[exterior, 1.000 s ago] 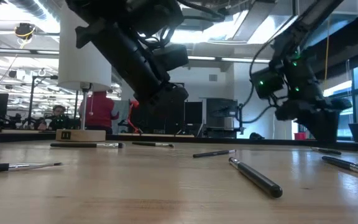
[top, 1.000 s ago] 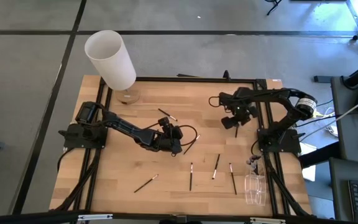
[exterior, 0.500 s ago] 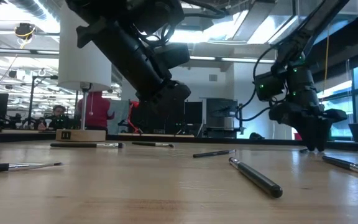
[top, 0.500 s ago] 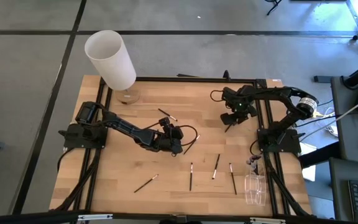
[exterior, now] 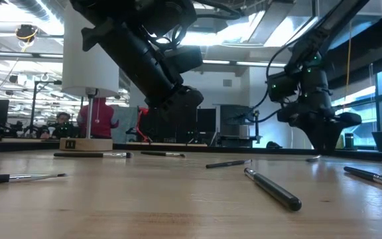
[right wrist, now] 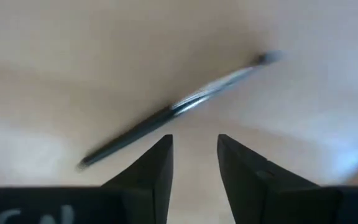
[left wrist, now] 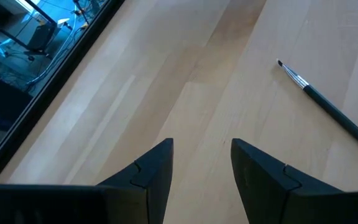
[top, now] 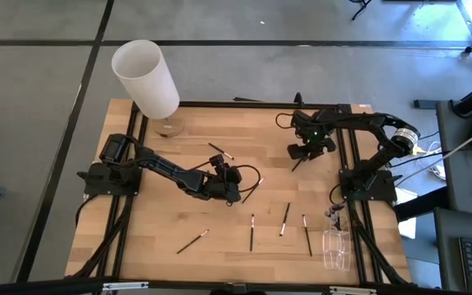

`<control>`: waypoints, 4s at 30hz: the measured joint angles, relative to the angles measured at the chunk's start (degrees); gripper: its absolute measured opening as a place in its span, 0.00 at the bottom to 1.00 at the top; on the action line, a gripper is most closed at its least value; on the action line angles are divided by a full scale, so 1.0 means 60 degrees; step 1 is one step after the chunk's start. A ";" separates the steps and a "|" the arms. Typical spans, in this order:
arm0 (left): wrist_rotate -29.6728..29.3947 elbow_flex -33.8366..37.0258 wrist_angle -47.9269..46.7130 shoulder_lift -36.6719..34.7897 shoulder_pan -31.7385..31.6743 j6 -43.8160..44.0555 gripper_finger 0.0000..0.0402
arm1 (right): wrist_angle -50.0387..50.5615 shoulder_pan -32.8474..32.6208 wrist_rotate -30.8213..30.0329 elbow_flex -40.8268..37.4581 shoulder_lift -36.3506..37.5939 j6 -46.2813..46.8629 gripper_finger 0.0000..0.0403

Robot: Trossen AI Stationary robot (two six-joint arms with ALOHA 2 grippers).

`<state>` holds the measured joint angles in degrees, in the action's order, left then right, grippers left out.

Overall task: Put items in baskets/containers
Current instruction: Put the foundation brush into the transparent organizer

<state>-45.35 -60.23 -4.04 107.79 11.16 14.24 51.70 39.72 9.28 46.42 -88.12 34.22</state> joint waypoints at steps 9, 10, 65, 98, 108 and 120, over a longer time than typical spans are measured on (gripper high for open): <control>0.0000 0.0000 -0.0001 0.0000 0.0000 0.0000 0.39 | -0.0434 0.0029 -0.1447 0.0021 0.0000 0.0835 0.31; -0.0001 0.0000 -0.0002 0.0000 0.0000 0.0000 0.39 | -0.0590 0.0029 -0.1303 0.0021 0.0000 0.0891 0.31; 0.0923 -0.0875 -0.0879 -0.0044 -0.0055 -0.0921 0.39 | -0.3059 -0.2971 -0.0671 -0.0296 0.1093 -0.1253 0.05; -0.0482 -0.3153 -0.1397 -0.0044 0.1219 -0.1223 0.39 | 0.1765 -1.7399 -0.8518 0.1704 0.3759 0.7256 0.05; -0.0422 -0.3333 -0.1296 -0.0044 0.1217 -0.1421 0.39 | 0.1833 -1.8374 -0.8193 0.1704 0.2382 0.8877 0.05; -0.0428 -0.3333 -0.1331 -0.0044 0.1224 -0.1506 0.39 | 0.2027 -1.8382 -0.7512 0.1704 0.1898 0.9651 0.15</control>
<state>-47.92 -80.23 -12.03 107.53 18.50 5.20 63.86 -70.56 -35.79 56.64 -76.73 92.12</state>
